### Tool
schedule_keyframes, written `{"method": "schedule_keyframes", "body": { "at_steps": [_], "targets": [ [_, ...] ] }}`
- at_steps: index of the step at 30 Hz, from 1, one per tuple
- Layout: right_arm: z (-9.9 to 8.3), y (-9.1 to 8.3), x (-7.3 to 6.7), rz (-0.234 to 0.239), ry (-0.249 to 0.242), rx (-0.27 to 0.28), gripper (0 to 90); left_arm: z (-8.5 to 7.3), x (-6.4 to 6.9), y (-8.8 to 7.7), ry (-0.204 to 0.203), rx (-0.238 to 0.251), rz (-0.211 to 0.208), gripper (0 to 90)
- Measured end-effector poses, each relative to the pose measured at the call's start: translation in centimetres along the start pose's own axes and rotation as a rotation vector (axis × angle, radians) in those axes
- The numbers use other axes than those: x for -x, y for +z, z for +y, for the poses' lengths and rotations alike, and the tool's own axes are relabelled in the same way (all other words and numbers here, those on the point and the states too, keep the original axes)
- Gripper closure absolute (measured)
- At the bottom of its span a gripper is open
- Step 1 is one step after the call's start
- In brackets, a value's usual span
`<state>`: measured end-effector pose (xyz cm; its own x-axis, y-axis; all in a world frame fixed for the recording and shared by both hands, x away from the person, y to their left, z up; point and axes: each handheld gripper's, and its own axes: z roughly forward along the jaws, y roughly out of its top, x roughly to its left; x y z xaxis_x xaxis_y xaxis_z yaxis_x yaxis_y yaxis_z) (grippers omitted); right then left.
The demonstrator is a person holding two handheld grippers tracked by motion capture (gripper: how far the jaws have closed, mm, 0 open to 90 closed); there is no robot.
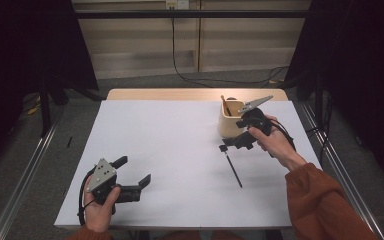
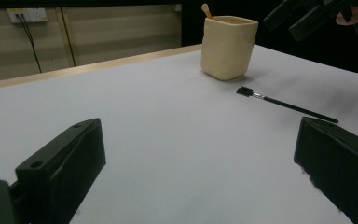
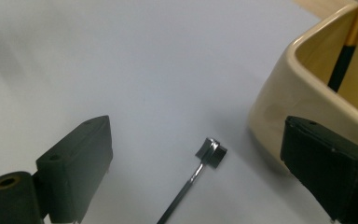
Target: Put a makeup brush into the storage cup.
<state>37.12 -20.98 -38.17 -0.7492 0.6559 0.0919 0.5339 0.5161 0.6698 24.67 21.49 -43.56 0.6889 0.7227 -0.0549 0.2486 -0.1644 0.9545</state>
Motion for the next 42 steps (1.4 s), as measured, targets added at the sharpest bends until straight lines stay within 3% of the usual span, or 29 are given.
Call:
{"method": "schedule_keyframes", "body": {
  "at_steps": [3,6,11,15,19,23,26,33,36,42],
  "targets": [
    [-0.3,0.9,0.1,0.002,-0.001,-0.106,11.3,0.0,0.0,0.0,-0.002,0.001,0.002,2.0],
    [-0.7,1.5,0.2,0.031,0.005,-0.171,11.2,0.0,0.0,-0.1,-0.001,0.0,0.001,1.9],
    [-0.9,1.7,0.6,0.062,0.022,-0.214,10.2,0.0,0.0,0.0,0.008,-0.005,-0.002,1.7],
    [-1.3,2.3,0.3,0.039,-0.001,-0.269,11.1,-0.1,0.1,0.1,0.014,-0.013,-0.004,1.7],
    [-1.5,2.6,0.2,0.052,0.014,-0.302,12.3,-0.1,0.1,0.2,0.013,-0.016,-0.009,1.7],
    [-1.5,2.7,0.4,0.091,0.078,-0.317,12.7,-0.1,0.0,0.2,0.009,-0.018,-0.008,1.7],
    [-1.5,3.2,0.6,0.098,0.108,-0.36,13.2,-0.1,0.1,0.2,0.011,-0.019,-0.009,1.7],
    [-1.6,4.0,1.1,0.089,0.15,-0.419,23.8,-0.1,0.1,0.2,0.012,-0.02,-0.013,1.7],
    [-1.6,4.3,1.3,0.09,0.13,-0.449,33.8,-0.1,0.0,0.2,0.013,-0.02,-0.012,1.7],
    [-1.4,5.4,1.2,0.065,0.139,-0.488,36.6,-0.2,0.0,0.2,0.014,-0.023,-0.011,1.7]
  ]
}}
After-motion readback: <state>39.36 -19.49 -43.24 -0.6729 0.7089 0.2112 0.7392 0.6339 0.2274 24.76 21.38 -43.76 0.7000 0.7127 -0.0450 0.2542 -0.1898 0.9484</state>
